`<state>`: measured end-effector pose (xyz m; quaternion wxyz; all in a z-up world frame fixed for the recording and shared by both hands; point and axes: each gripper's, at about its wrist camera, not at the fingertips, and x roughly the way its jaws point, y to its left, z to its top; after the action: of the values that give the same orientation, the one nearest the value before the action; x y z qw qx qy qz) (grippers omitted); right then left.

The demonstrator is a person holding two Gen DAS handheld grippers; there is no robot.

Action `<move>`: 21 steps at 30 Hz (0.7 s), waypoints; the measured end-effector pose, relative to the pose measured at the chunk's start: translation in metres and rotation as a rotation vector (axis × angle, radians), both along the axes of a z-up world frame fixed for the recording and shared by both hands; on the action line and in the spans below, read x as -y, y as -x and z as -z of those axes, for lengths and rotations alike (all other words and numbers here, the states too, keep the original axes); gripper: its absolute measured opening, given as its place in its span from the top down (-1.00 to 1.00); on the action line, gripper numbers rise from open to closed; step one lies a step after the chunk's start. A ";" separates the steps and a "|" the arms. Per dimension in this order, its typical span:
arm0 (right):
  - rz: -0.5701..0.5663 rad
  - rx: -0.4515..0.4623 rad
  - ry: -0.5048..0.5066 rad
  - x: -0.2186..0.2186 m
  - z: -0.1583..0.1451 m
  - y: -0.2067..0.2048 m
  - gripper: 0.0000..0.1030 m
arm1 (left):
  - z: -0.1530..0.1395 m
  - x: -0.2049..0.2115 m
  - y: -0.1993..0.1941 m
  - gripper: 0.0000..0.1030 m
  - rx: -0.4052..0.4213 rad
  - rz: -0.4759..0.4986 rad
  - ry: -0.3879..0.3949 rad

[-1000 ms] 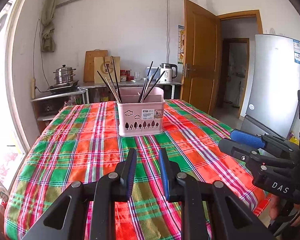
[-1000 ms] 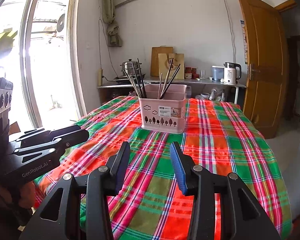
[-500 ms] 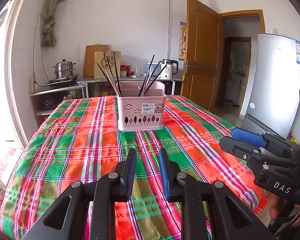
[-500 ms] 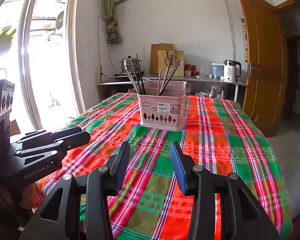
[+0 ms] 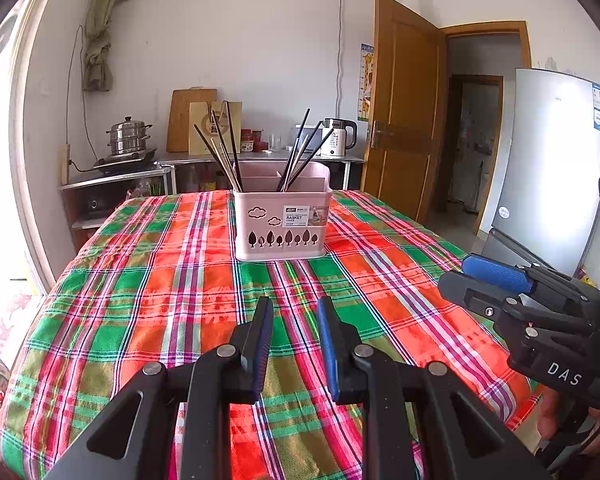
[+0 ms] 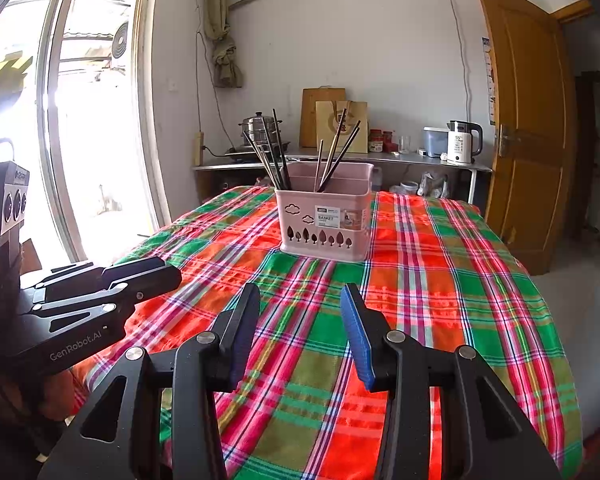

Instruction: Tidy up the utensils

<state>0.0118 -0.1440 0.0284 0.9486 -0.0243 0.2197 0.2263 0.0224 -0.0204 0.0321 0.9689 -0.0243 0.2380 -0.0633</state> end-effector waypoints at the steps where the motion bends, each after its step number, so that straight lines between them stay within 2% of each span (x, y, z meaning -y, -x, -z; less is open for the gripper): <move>1: 0.001 0.000 0.001 0.000 0.000 0.000 0.17 | 0.000 0.001 0.001 0.57 0.001 -0.001 -0.001; 21: 0.003 0.001 0.002 0.001 -0.002 0.000 0.16 | 0.002 0.000 0.002 0.57 -0.002 -0.022 -0.004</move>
<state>0.0113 -0.1446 0.0299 0.9490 -0.0249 0.2196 0.2248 0.0208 -0.0202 0.0297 0.9693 -0.0249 0.2390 -0.0522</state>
